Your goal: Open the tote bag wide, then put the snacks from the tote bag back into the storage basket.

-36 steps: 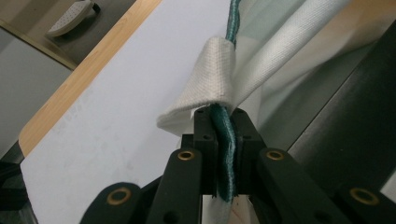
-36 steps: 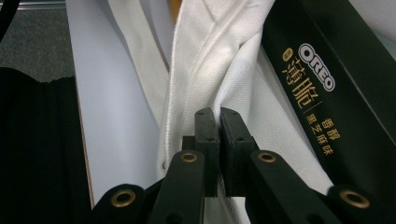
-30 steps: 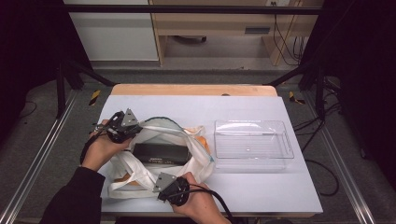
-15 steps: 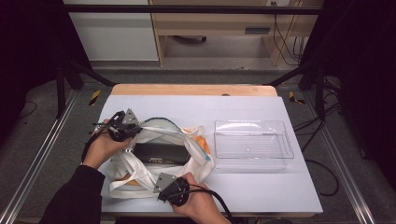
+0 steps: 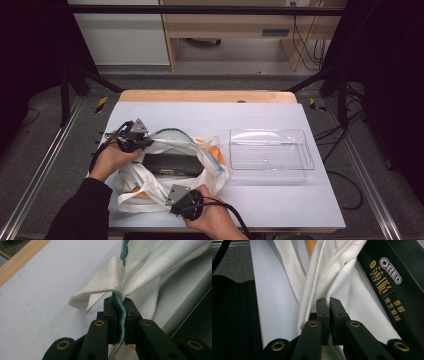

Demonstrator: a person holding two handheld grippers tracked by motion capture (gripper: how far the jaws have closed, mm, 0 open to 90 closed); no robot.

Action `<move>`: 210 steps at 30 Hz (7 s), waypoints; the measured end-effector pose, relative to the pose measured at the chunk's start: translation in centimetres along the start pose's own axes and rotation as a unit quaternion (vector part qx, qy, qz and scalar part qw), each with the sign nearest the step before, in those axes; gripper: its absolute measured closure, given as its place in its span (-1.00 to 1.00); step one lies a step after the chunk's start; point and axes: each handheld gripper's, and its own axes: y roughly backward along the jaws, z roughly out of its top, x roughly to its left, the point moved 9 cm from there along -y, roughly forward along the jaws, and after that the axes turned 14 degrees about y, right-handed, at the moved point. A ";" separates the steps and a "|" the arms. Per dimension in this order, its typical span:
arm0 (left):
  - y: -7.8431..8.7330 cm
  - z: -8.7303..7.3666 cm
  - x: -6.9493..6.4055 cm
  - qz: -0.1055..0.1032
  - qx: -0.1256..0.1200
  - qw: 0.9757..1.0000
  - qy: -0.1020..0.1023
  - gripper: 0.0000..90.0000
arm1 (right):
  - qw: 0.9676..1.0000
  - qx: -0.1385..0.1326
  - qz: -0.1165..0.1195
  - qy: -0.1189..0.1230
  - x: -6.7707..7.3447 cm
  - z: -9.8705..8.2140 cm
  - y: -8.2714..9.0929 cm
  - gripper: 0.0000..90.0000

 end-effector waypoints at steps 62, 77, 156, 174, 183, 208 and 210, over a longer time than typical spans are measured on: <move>6.7 -8.2 -10.1 0.035 -0.104 0.987 0.115 -0.15 | 0.988 0.116 -0.077 -0.066 -17.2 -3.3 3.8 0.45; 5.8 -10.3 -10.5 -0.035 -0.055 0.989 0.130 0.75 | 0.983 0.138 -0.099 -0.074 -18.9 -5.1 4.0 0.81; 7.2 -5.6 -1.1 0.110 -0.115 0.980 0.117 0.14 | 0.969 -0.017 -0.187 -0.161 -12.2 -7.8 14.5 -0.38; 9.5 -1.4 -3.3 0.082 -0.132 0.988 0.019 -0.48 | 0.942 -0.026 -0.240 -0.233 -10.3 -16.0 19.2 -0.75; 9.1 0.7 -5.0 0.048 -0.081 0.994 -0.056 -0.70 | 0.948 -0.014 -0.226 -0.226 -9.0 -17.2 18.5 -0.80; 4.6 1.9 -8.7 -0.080 0.100 0.966 -0.227 -0.50 | 0.944 -0.005 -0.238 -0.230 -9.3 -18.0 18.5 -0.69; 4.3 1.7 -8.8 -0.085 0.113 0.963 -0.230 -0.50 | 0.944 -0.002 -0.236 -0.230 -9.3 -18.2 18.5 -0.69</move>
